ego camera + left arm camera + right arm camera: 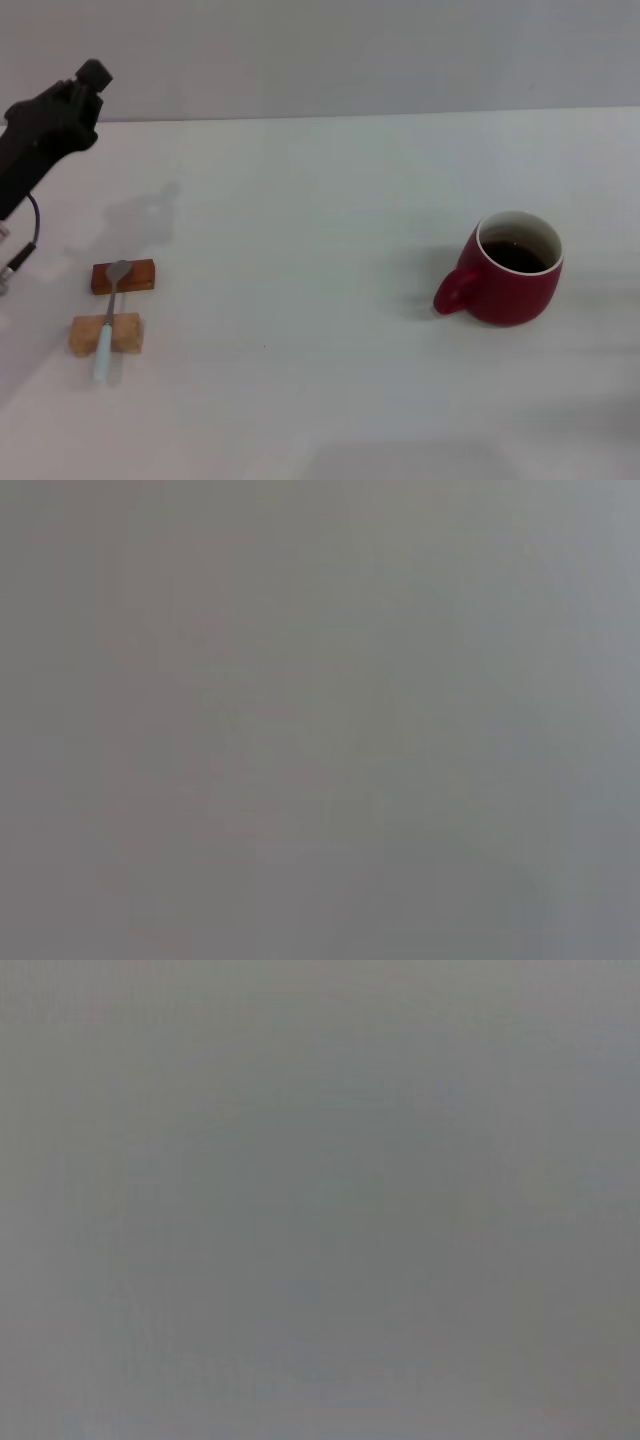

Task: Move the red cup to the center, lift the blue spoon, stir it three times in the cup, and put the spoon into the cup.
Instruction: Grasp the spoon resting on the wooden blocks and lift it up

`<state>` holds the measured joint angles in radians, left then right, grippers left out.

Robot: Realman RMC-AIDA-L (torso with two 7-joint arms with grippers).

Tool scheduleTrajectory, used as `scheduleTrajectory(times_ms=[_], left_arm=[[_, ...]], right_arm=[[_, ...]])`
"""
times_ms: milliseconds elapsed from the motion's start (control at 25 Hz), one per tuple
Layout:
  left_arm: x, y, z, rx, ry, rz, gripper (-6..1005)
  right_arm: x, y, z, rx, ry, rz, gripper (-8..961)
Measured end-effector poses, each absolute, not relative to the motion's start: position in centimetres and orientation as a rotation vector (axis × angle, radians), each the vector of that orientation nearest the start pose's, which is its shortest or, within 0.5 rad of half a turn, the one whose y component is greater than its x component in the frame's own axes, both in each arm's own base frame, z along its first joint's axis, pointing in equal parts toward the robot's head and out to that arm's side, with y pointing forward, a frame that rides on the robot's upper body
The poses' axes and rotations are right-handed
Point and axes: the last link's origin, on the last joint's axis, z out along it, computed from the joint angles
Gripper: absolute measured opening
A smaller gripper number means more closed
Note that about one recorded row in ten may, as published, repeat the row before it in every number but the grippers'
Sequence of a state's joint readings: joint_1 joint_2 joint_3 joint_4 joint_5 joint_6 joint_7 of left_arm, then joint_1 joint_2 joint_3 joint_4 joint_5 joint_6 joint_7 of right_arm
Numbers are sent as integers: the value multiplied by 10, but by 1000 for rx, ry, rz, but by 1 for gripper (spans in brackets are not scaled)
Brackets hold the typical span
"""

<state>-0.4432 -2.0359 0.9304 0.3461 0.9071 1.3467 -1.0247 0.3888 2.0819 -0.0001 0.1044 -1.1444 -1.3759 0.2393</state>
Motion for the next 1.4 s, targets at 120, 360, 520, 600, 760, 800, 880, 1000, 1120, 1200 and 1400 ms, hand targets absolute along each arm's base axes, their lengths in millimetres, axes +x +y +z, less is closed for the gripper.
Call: scheduleTrajectory(times_ms=[120, 360, 520, 600, 760, 800, 880, 1000, 1120, 1200, 1400], left_arm=[[-286, 354, 53, -1904, -711, -1242, 24], [-309, 326, 42, -1898, -734, -1162, 28], [-314, 313, 37, -1897, -709, -1146, 31], [-316, 304, 34, -1904, -683, -1141, 32], [-323, 291, 27, -1898, -668, -1124, 35], [-326, 287, 24, -1895, -673, -1115, 36], [-331, 278, 16, -1893, -670, -1086, 37], [-335, 272, 10, -1890, -673, -1059, 39], [-339, 265, 4, -1889, -673, -1036, 41], [-340, 259, 2, -1890, -664, -1036, 43], [-341, 247, 2, -1887, -640, -1051, 46]], right_arm=[[371, 288, 26, -1226, 653, 766, -1], [375, 283, 27, -1209, 663, 754, -1], [377, 287, 27, -1214, 673, 741, 0], [377, 289, 28, -1217, 674, 739, 0], [375, 293, 29, -1223, 668, 738, 0], [375, 293, 29, -1223, 668, 738, 0], [375, 295, 29, -1227, 673, 733, 0], [375, 297, 28, -1231, 676, 730, 0], [375, 300, 27, -1237, 687, 723, 0], [375, 302, 27, -1241, 689, 721, 0], [374, 305, 25, -1248, 696, 711, -1]])
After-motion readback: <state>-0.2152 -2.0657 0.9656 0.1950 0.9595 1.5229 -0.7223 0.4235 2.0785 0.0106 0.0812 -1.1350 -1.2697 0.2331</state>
